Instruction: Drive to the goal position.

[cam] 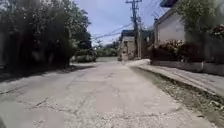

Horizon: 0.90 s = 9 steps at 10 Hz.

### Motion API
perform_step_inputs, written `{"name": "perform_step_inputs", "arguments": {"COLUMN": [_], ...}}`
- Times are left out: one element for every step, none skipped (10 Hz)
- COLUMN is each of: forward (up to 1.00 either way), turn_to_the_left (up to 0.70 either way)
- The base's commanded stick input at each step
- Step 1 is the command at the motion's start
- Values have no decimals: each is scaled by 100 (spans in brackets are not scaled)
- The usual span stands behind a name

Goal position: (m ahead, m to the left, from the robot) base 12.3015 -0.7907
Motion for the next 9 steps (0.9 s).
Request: {"name": "perform_step_inputs", "arguments": {"forward": [100,100,100,100,100,100,100,100,100], "turn_to_the_left": [1,1,1,1,1,1,1,1,1]}}
